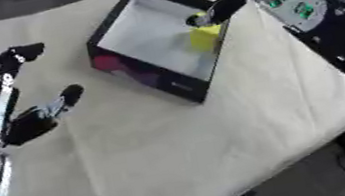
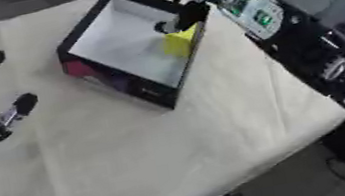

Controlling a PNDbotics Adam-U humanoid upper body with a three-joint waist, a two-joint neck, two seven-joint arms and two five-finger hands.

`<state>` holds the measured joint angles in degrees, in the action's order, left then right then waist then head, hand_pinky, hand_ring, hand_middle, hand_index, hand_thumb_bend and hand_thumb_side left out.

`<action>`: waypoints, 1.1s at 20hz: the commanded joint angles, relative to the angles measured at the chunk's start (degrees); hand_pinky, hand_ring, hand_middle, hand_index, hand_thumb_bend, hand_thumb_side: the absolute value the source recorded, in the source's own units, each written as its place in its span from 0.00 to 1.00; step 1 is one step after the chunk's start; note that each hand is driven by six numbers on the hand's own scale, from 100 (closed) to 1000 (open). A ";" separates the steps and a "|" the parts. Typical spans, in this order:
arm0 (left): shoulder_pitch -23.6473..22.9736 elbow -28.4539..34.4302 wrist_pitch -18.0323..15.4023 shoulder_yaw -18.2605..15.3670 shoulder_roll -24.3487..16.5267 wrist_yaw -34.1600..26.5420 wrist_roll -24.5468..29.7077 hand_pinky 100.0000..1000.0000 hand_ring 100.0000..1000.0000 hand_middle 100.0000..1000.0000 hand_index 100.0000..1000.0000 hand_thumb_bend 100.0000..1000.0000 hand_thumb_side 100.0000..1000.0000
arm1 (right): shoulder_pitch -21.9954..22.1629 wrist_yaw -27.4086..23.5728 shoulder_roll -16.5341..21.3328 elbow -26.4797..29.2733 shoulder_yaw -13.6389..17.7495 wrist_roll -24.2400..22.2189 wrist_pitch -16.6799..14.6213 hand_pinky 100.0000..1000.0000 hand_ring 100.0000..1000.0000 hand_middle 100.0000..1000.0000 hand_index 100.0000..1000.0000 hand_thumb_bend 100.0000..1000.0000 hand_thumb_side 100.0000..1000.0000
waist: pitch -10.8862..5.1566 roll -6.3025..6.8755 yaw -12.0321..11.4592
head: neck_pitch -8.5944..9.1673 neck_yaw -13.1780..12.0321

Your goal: Pick up the objects with one hand, pass them to the other hand, and then place them into the box on the other side of the table.

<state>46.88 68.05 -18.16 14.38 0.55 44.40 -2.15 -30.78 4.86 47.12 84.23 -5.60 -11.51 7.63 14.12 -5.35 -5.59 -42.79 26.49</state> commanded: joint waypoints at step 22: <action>0.66 5.86 4.81 -1.20 -9.42 -4.19 2.28 0.82 0.74 0.73 0.80 0.01 0.60 | 5.95 -30.11 8.55 13.86 10.72 16.11 -0.50 0.72 1.00 0.90 1.00 0.00 0.31 | -3.04 2.41 0.11 | -1.24 -11.51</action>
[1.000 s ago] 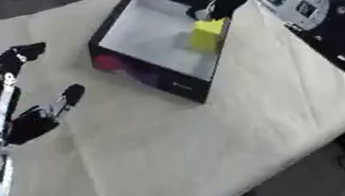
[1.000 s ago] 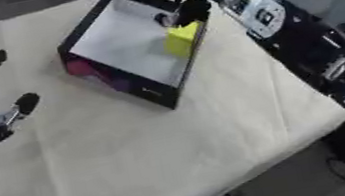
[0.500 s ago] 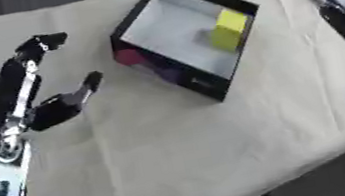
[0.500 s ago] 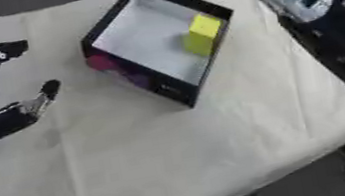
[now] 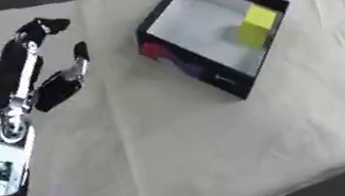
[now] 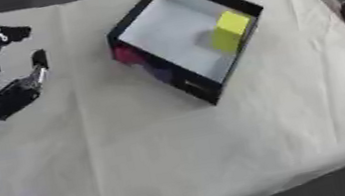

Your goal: Pick up the objects with one hand, pass them to the other hand, and then place them into the box on the other side of the table.

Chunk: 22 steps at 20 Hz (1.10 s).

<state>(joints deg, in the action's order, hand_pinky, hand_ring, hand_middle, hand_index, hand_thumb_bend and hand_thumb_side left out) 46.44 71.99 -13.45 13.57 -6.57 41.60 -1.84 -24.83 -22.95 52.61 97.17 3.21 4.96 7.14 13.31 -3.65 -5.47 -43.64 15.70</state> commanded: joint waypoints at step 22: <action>1.17 8.65 1.10 -3.24 -24.69 -21.17 29.50 0.89 0.80 0.74 0.84 0.24 0.71 | 6.79 -9.57 5.88 -0.59 8.46 4.19 -2.65 0.68 0.98 0.89 1.00 0.00 0.33 | -2.59 1.71 -0.49 | -0.48 -1.86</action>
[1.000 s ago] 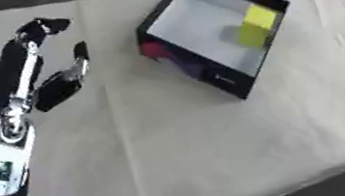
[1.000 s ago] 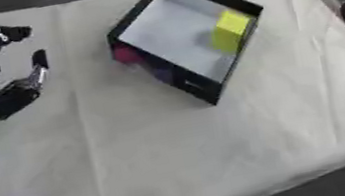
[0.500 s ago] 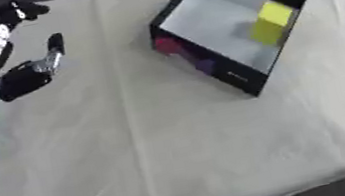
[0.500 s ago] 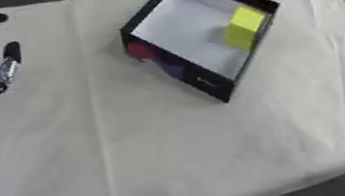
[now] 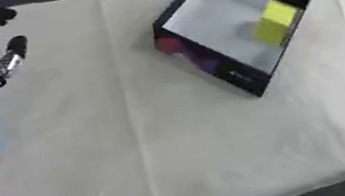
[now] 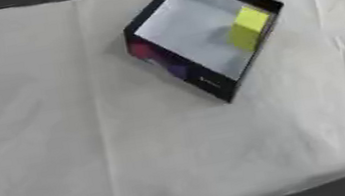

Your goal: Pick up the objects with one hand, pass them to the other hand, and then place them into the box on the other side of the table.

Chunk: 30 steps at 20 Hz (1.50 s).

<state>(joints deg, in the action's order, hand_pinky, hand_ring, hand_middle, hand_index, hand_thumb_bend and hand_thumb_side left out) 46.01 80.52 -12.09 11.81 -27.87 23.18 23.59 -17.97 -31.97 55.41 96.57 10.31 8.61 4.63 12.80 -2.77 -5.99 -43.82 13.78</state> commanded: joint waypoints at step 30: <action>-0.14 -5.76 -5.33 3.35 -22.05 0.23 23.37 0.90 0.85 0.76 0.85 0.65 0.81 | 2.18 -1.23 4.08 -1.62 2.39 2.24 0.38 0.69 0.98 0.88 1.00 0.00 0.35 | -2.19 1.50 0.02 | -0.30 -5.29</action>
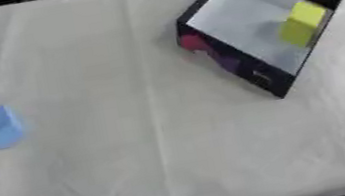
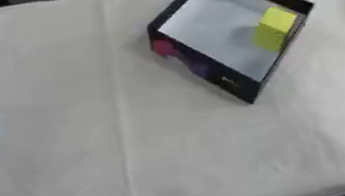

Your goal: Pick up the objects with one hand, pass them to the other hand, and then place them into the box on the other side of the table.

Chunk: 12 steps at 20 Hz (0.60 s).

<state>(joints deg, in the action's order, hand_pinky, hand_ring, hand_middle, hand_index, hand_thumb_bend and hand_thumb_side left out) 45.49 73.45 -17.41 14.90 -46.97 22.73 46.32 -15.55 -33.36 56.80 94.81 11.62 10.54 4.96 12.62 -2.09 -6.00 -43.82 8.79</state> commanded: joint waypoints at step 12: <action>-0.63 0.60 9.25 5.60 -1.96 6.23 -5.91 0.91 0.85 0.74 0.83 0.72 0.70 | 0.31 1.06 2.13 0.04 0.84 0.39 0.46 0.69 0.98 0.88 1.00 0.00 0.36 | -1.90 0.79 0.34 | -0.30 -2.09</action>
<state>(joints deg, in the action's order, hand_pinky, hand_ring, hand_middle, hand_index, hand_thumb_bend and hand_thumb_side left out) 44.20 73.90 -8.77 20.65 -47.74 28.59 40.73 -15.00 -32.70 56.80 94.63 11.61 10.87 5.34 12.62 -2.09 -5.73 -43.82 7.07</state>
